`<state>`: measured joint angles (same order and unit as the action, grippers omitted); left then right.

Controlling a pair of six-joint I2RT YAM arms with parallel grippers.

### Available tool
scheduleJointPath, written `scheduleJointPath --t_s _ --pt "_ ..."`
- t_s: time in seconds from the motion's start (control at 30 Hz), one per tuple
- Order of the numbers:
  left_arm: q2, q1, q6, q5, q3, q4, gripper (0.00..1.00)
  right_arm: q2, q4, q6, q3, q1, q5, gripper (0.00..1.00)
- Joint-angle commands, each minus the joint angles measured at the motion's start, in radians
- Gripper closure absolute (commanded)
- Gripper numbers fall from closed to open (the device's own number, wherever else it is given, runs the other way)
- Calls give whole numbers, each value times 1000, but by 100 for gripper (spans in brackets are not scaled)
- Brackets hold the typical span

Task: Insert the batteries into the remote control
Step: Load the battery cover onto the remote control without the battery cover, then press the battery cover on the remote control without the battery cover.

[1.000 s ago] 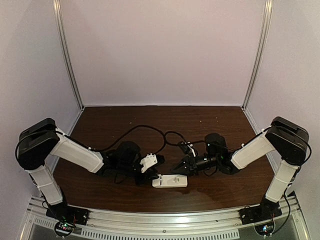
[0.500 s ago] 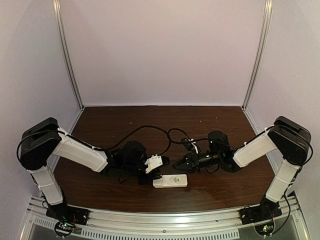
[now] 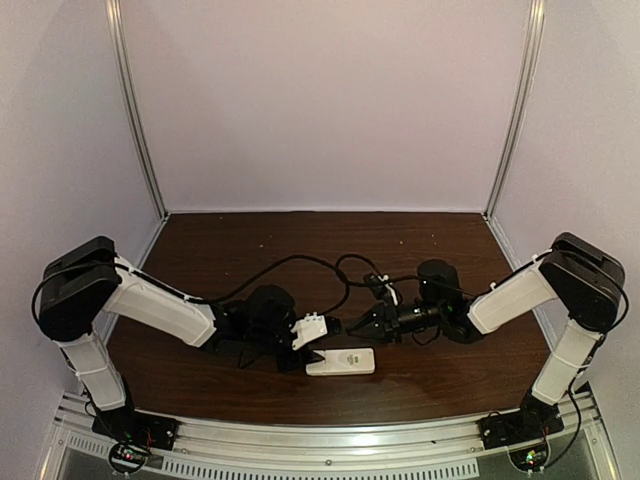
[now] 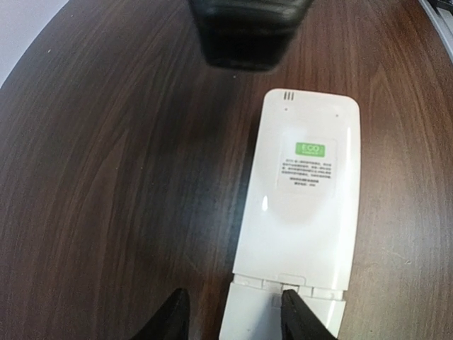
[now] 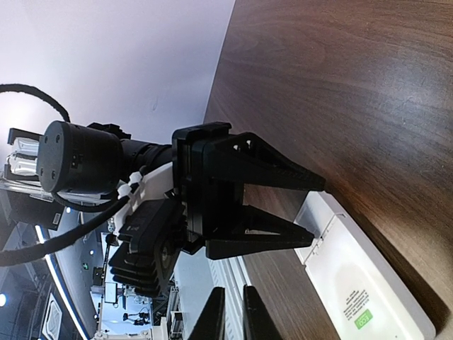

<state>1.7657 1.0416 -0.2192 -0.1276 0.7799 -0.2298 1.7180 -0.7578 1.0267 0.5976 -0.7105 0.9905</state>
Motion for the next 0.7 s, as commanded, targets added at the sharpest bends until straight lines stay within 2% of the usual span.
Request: scheduleJointPath --t_s 0.0,0.13,0.33,0.5,0.67 --pt "-31 11 11 46 -27 101 51 -46 21 -22 -4 16 -9 88" --pt "-119 6 67 81 -19 83 39 -89 84 -62 -15 36 -24 85" --pt "-241 5 201 165 -24 92 37 -181 292 -188 -33 68 -74 73" --pt "-335 6 494 246 -103 40 40 -239 421 -263 -65 78 -125 69" --pt "-374 34 761 294 -196 -20 42 -235 401 -260 -116 82 -147 69"
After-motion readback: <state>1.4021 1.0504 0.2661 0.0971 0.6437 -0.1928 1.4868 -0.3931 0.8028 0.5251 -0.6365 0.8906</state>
